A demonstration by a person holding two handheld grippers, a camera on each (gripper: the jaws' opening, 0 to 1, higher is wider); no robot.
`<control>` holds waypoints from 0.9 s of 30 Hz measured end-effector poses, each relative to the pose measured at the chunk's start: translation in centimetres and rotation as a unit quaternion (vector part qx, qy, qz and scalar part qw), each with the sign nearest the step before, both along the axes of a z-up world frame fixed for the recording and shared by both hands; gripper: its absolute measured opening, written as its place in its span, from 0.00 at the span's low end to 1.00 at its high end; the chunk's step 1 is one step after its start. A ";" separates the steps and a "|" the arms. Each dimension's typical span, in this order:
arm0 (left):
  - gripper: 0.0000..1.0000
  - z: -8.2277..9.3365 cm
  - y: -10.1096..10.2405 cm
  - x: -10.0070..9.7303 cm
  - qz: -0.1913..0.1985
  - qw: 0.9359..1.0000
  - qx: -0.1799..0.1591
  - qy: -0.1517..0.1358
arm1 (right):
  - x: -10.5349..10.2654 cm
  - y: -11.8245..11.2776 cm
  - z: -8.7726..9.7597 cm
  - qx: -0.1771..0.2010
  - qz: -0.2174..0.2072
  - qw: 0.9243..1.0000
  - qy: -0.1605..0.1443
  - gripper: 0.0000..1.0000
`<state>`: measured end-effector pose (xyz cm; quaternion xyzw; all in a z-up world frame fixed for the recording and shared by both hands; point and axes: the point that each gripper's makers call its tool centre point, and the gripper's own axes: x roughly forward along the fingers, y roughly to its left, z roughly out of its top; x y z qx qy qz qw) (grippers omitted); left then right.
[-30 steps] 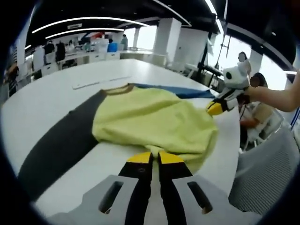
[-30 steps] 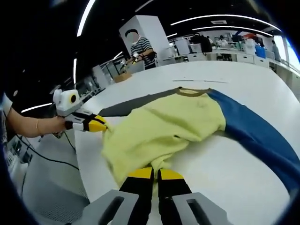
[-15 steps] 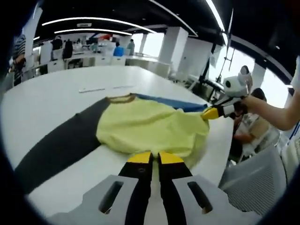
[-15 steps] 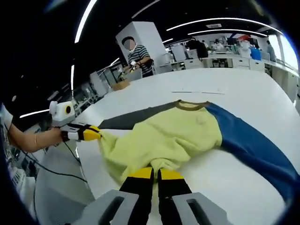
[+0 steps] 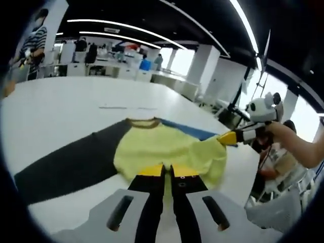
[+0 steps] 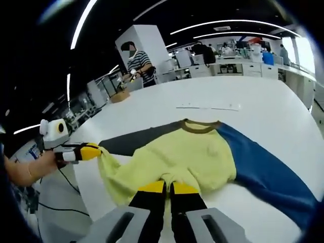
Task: Fold the garment on the visible template until the final outline fits inside the template.
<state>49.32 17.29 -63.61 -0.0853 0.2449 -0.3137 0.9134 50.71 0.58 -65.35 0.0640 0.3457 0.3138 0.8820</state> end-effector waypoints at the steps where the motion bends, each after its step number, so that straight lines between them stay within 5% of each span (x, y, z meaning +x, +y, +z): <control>1: 0.02 0.0 0.1 0.4 0.007 1.000 0.004 -0.004 | 0.3 0.1 -0.1 0.001 -0.004 1.000 0.006 0.00; 12: 0.01 -1.0 3.0 3.9 0.087 0.996 0.027 -0.005 | 4.5 1.0 -2.6 -0.026 -0.039 0.998 0.041 0.00; 27: 0.01 -4.1 5.6 6.8 0.134 0.988 0.069 0.019 | 8.2 1.7 -6.6 -0.046 -0.070 0.993 0.089 0.00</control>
